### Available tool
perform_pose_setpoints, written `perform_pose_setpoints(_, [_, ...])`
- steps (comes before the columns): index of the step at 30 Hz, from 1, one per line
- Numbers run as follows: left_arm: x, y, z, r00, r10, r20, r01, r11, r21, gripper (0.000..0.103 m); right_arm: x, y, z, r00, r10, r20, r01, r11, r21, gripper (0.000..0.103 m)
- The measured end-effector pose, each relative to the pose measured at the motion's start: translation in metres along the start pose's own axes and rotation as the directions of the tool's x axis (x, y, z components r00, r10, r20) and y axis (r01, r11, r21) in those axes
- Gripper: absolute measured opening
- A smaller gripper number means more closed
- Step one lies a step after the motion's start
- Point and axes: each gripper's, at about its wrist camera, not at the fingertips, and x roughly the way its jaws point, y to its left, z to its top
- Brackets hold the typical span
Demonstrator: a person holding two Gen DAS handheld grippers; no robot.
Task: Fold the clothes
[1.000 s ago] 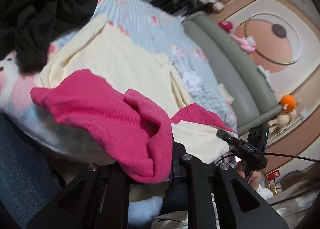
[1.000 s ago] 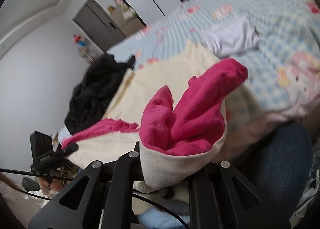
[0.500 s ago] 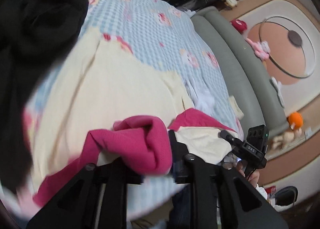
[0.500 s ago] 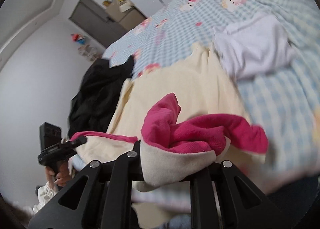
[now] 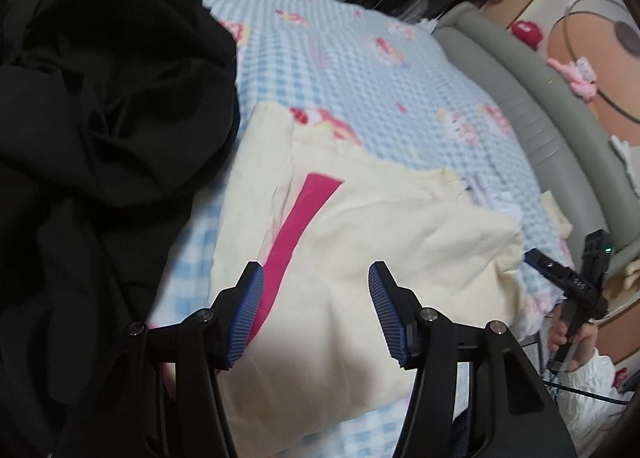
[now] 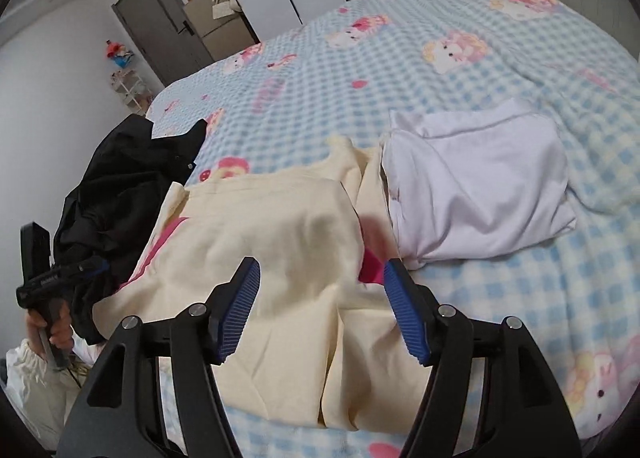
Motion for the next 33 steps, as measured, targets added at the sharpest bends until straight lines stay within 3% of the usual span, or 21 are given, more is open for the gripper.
perform_pose_setpoints(5, [0.026,-0.025,0.028,0.999,0.02,0.037,-0.024,0.992,0.121,0.057,0.02,0.004,0.019,1.0,-0.026,-0.006,0.025,0.997,-0.068,0.067])
perform_pose_setpoints(7, [0.058,-0.037,0.047,0.998,0.053,-0.018,-0.049,0.983,0.179,0.058,0.036,0.012,0.035,1.0,-0.009,-0.028,0.006,0.994,-0.105,0.075])
perform_pose_setpoints(10, [0.113,-0.035,0.064,0.98,0.141,-0.138,-0.117,0.978,0.17,0.058,0.074,0.012,0.049,0.987,0.011,-0.159,-0.026,0.995,-0.093,0.074])
perform_pose_setpoints(11, [0.126,-0.034,0.065,0.975,0.147,-0.17,-0.116,0.977,0.176,0.057,0.087,0.01,0.05,0.978,0.036,-0.205,-0.052,0.996,-0.072,0.069])
perform_pose_setpoints(12, [0.137,-0.034,0.065,0.97,0.151,-0.191,-0.113,0.975,0.193,0.057,0.095,0.009,0.049,0.973,0.061,-0.224,-0.076,0.995,-0.059,0.052])
perform_pose_setpoints(13, [0.144,-0.034,0.066,0.967,0.156,-0.201,-0.114,0.972,0.207,0.051,0.1,0.009,0.048,0.968,0.086,-0.237,-0.099,0.994,-0.047,0.042])
perform_pose_setpoints(14, [0.15,-0.034,0.066,0.966,0.162,-0.203,-0.117,0.969,0.219,0.039,0.106,0.008,0.047,0.962,0.11,-0.249,-0.123,0.992,-0.035,0.029])
perform_pose_setpoints(15, [0.148,-0.033,0.069,0.969,0.159,-0.186,-0.118,0.969,0.217,0.018,0.11,0.011,0.049,0.963,0.104,-0.248,-0.119,0.992,-0.047,0.023])
perform_pose_setpoints(18, [0.128,-0.031,0.087,0.987,0.132,-0.093,-0.114,0.978,0.175,0.012,0.116,0.02,0.057,0.973,0.08,-0.216,-0.102,0.99,-0.093,0.01])
perform_pose_setpoints(23, [0.092,-0.029,0.128,0.997,0.067,0.039,-0.071,0.989,0.13,0.011,0.095,0.043,0.093,0.993,0.103,-0.065,-0.112,0.982,-0.155,0.009])
perform_pose_setpoints(24, [0.095,-0.028,0.137,0.996,0.073,0.046,-0.079,0.988,0.129,0.012,0.105,0.042,0.1,0.993,0.098,-0.069,-0.107,0.984,-0.145,0.01])
perform_pose_setpoints(25, [0.107,-0.024,0.142,0.996,0.089,0.021,-0.091,0.987,0.13,0.017,0.118,0.04,0.106,0.993,0.091,-0.079,-0.101,0.986,-0.131,0.011])
perform_pose_setpoints(26, [0.124,-0.02,0.145,0.994,0.107,-0.024,-0.103,0.986,0.13,0.02,0.13,0.038,0.112,0.992,0.085,-0.09,-0.095,0.988,-0.117,0.019])
perform_pose_setpoints(27, [0.137,-0.013,0.146,0.989,0.126,-0.071,-0.118,0.987,0.112,0.029,0.146,0.034,0.114,0.991,0.055,-0.123,-0.068,0.993,-0.101,0.033])
perform_pose_setpoints(29, [0.157,0.006,0.143,0.972,0.161,-0.169,-0.155,0.987,0.047,0.031,0.183,0.017,0.108,0.972,-0.03,-0.235,0.022,0.999,-0.037,0.037])
perform_pose_setpoints(30, [0.152,0.012,0.141,0.976,0.141,-0.163,-0.138,0.99,0.03,0.03,0.177,0.014,0.106,0.976,-0.009,-0.219,0.006,1.0,-0.013,0.037])
perform_pose_setpoints(32, [0.105,0.012,0.13,0.995,0.09,-0.044,-0.088,0.996,0.032,0.036,0.158,0.011,0.104,0.986,0.048,-0.157,-0.044,0.999,0.03,0.037])
perform_pose_setpoints(33, [0.08,0.012,0.121,0.996,0.084,0.017,-0.084,0.996,0.029,0.048,0.138,0.011,0.104,0.991,0.077,-0.11,-0.074,0.997,0.027,0.039])
